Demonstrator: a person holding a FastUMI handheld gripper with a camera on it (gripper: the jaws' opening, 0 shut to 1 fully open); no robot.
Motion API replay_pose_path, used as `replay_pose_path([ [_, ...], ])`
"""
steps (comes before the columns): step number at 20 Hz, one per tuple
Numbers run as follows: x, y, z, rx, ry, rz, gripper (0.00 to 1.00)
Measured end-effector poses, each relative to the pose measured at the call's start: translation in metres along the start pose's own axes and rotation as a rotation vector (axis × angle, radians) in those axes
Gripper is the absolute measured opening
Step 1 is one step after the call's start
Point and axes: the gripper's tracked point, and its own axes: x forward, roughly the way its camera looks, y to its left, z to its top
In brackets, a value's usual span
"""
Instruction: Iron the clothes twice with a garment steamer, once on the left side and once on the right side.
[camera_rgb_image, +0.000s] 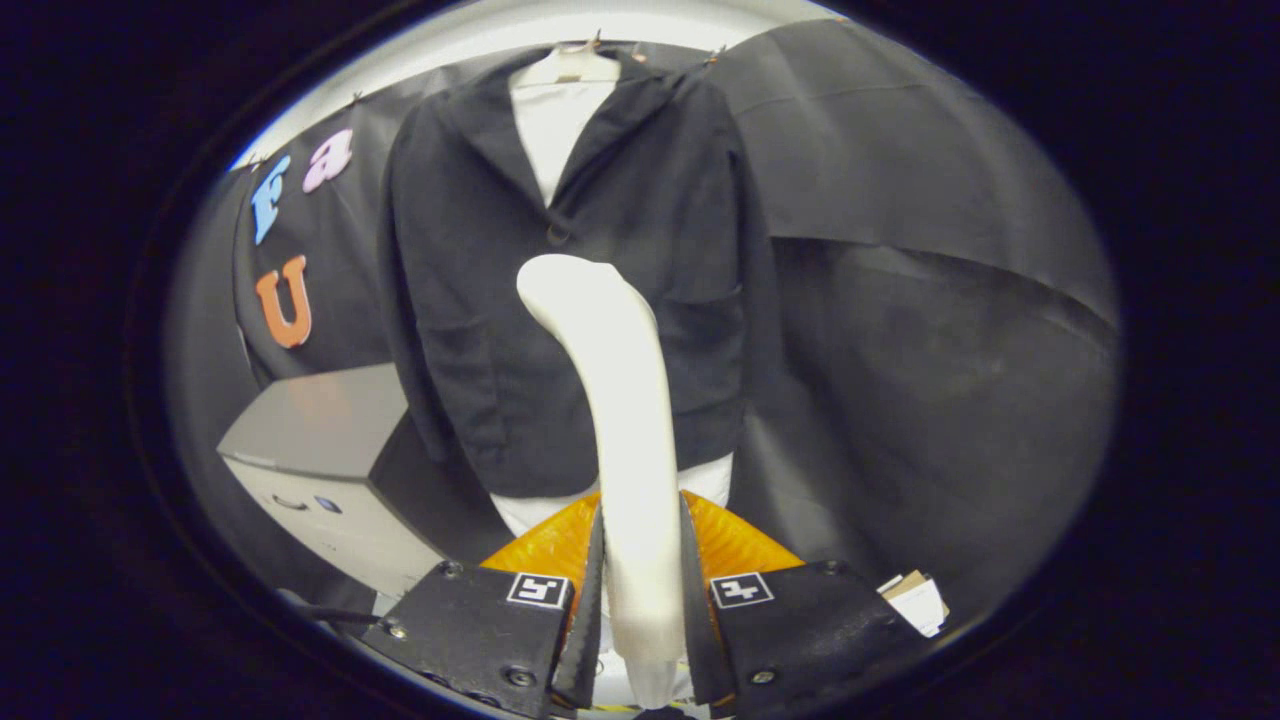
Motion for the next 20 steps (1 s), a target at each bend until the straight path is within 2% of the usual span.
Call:
replay_pose_path([
  [9, -0.013, -0.053, 0.137, 0.105, -0.214, -0.053, 0.38],
  [15, -0.004, -0.062, 0.218, 0.101, -0.348, -0.097, 0.38],
  [18, 0.008, -0.048, 0.243, 0.101, -0.361, -0.095, 0.38],
  [20, 0.02, -0.041, 0.258, 0.068, -0.38, -0.127, 0.38],
])
